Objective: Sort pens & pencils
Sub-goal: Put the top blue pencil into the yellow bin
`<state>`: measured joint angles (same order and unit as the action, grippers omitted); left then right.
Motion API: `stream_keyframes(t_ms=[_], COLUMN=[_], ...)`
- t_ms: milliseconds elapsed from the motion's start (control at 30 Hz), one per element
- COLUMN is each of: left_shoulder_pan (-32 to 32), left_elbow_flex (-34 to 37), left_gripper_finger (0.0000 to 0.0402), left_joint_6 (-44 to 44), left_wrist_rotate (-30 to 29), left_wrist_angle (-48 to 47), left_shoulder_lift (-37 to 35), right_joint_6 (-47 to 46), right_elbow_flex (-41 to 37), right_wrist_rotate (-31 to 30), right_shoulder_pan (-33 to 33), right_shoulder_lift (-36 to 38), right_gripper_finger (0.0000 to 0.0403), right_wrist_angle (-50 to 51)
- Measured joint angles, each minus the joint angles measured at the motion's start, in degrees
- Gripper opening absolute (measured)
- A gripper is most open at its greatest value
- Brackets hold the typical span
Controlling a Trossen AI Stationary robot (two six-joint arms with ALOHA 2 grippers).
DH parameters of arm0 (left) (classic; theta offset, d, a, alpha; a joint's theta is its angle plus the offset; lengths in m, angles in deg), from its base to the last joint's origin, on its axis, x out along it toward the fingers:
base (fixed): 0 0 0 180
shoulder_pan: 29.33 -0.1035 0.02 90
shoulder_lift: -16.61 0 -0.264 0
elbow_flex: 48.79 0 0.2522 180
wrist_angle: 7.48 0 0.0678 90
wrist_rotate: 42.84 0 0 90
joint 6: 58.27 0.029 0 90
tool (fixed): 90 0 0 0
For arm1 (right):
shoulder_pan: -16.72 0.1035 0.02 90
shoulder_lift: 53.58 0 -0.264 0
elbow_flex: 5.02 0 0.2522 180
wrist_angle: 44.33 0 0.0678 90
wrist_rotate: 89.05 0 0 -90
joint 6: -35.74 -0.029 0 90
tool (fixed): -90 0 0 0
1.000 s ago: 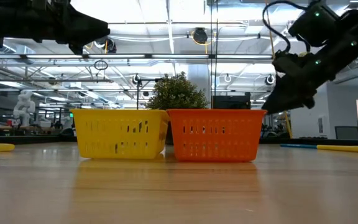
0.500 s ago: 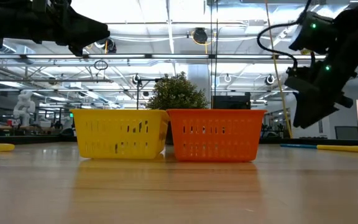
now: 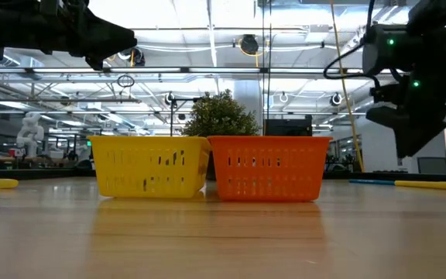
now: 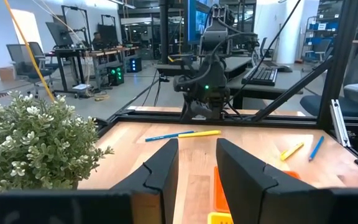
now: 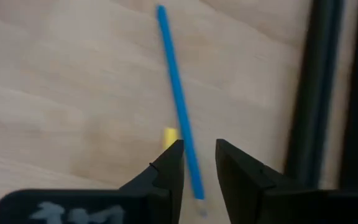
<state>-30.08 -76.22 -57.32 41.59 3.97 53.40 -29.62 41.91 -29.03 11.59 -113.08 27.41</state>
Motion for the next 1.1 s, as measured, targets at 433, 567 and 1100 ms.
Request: stream_keyframes(t_ms=[433, 567, 1100], left_shoulder_pan=[0.00, 0.00, -0.01], left_elbow_flex=[-0.02, -0.02, -0.02], left_gripper_finger=[0.0115, 0.0115, 0.0115], left_joint_6=[0.00, -0.09, -0.31], left_wrist_rotate=[0.02, 0.02, 0.02], left_wrist_angle=[-0.26, -0.31, -1.33], left_shoulder_lift=[0.04, 0.04, 0.04], right_joint_6=[0.28, 1.04, 3.20], right_elbow_flex=[-2.93, -5.04, -7.61], right_wrist_rotate=[7.28, 9.14, 14.85], right_shoulder_pan=[0.00, 0.00, 0.00], right_shoulder_lift=[-3.42, -3.44, -3.33], right_gripper_finger=[0.0065, 0.0065, 0.0042], right_wrist_angle=[-0.62, -1.17, -7.48])
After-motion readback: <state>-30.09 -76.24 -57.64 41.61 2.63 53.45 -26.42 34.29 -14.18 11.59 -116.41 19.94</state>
